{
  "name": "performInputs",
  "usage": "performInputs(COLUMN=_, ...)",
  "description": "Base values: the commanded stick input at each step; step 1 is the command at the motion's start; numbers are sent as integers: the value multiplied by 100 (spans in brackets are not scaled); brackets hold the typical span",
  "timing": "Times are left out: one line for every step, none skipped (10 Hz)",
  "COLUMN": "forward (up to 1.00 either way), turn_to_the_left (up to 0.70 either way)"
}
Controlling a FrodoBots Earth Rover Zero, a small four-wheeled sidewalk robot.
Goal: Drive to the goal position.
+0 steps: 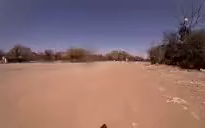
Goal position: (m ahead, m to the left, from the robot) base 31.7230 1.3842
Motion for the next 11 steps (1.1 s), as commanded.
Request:
performInputs(forward=100, turn_to_the_left=-27)
performInputs(forward=100, turn_to_the_left=-22)
performInputs(forward=100, turn_to_the_left=-12)
performInputs(forward=100, turn_to_the_left=-1)
performInputs(forward=100, turn_to_the_left=0)
performInputs(forward=100, turn_to_the_left=0)
performInputs(forward=100, turn_to_the_left=0)
performInputs(forward=100, turn_to_the_left=0)
performInputs(forward=100, turn_to_the_left=0)
performInputs(forward=100, turn_to_the_left=0)
performInputs(forward=100, turn_to_the_left=0)
